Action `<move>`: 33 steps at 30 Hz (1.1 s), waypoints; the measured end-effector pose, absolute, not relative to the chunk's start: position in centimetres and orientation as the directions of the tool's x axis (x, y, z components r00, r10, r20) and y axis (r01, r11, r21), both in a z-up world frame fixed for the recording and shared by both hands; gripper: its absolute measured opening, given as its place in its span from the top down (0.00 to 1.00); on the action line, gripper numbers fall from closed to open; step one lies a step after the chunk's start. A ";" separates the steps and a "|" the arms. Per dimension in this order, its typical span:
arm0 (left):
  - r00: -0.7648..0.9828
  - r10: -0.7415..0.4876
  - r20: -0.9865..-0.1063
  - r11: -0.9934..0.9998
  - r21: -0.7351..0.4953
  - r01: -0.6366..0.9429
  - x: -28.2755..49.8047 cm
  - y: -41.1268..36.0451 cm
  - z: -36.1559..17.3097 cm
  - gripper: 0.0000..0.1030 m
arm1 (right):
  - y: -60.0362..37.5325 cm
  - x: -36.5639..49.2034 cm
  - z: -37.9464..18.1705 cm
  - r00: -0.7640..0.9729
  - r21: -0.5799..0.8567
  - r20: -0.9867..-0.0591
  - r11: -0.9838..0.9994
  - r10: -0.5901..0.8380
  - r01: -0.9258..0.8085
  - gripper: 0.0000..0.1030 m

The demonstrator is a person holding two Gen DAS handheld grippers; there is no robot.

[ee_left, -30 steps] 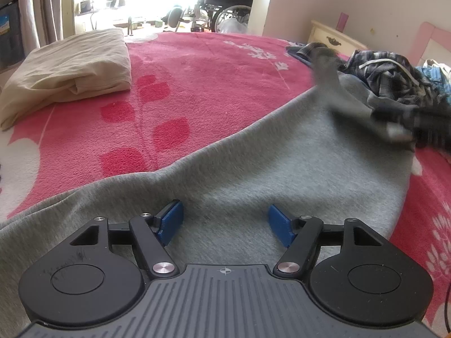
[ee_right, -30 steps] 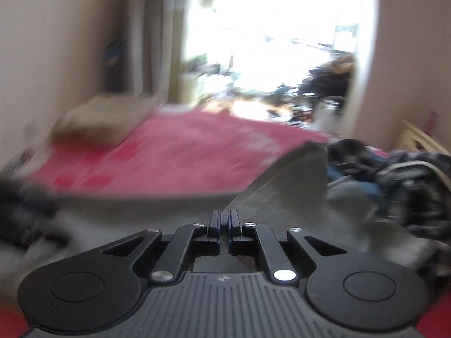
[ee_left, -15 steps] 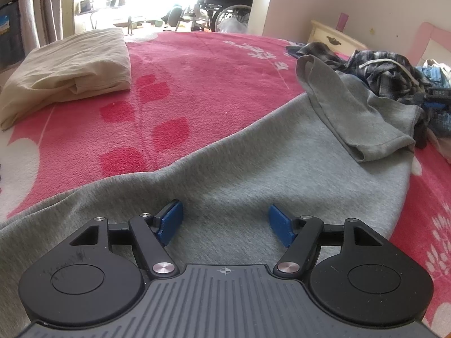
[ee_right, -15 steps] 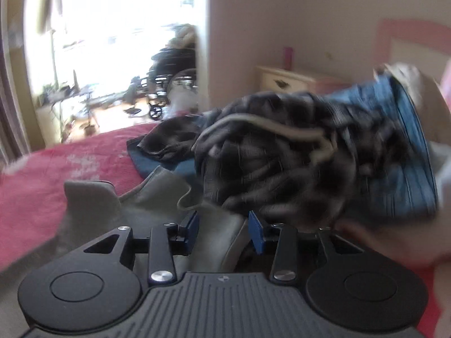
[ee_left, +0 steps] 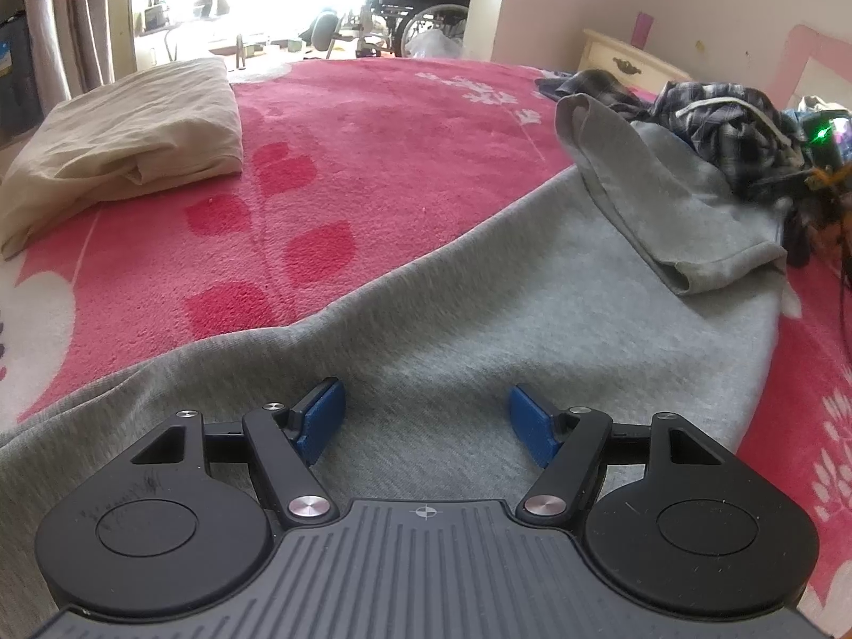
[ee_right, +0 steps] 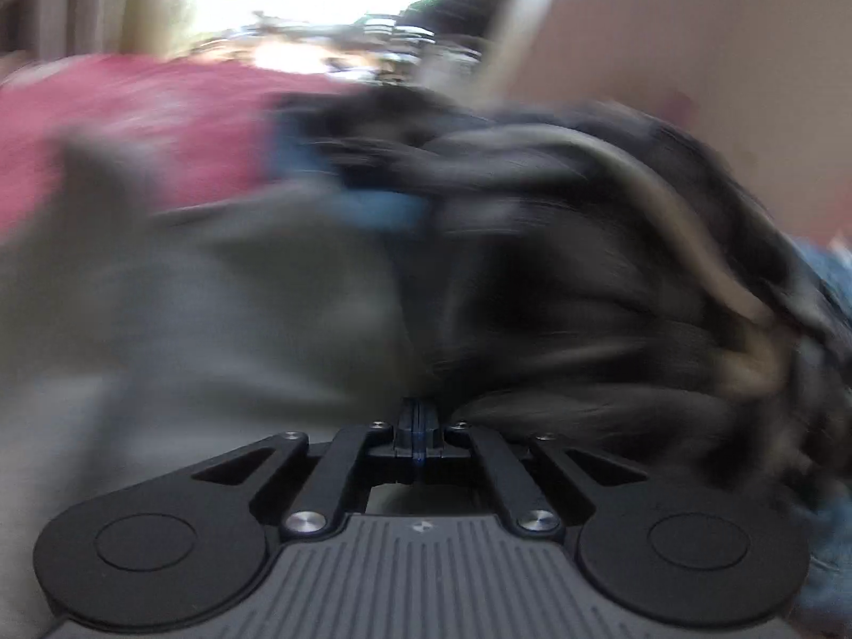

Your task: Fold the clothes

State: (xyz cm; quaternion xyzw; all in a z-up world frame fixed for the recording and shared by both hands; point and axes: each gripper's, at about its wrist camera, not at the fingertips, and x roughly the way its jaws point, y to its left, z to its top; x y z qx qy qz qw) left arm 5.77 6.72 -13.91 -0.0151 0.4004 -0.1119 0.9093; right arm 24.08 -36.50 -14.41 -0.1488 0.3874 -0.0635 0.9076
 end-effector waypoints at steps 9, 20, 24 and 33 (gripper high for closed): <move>0.654 -0.210 -0.727 0.976 -0.111 0.190 5.9 6.5 -13.8 0.31 | -38.5 18.4 -9.3 0.788 -0.030 -0.615 0.998 0.026 -0.057 0.98; 0.653 -0.224 -0.723 0.974 -0.143 0.176 6.0 6.9 -13.7 0.31 | -36.9 15.7 -11.5 0.724 -0.215 -0.673 0.977 -0.151 0.004 0.94; 0.658 -0.221 -0.720 0.975 -0.150 0.164 6.1 6.9 -13.8 0.30 | -31.1 13.8 -9.4 0.771 -0.234 -0.637 0.954 -0.003 -0.189 0.91; 0.662 -0.236 -0.711 0.972 -0.170 0.164 5.9 7.2 -13.8 0.30 | -15.7 10.1 -12.2 0.647 -0.380 -0.701 0.610 0.301 -0.695 0.61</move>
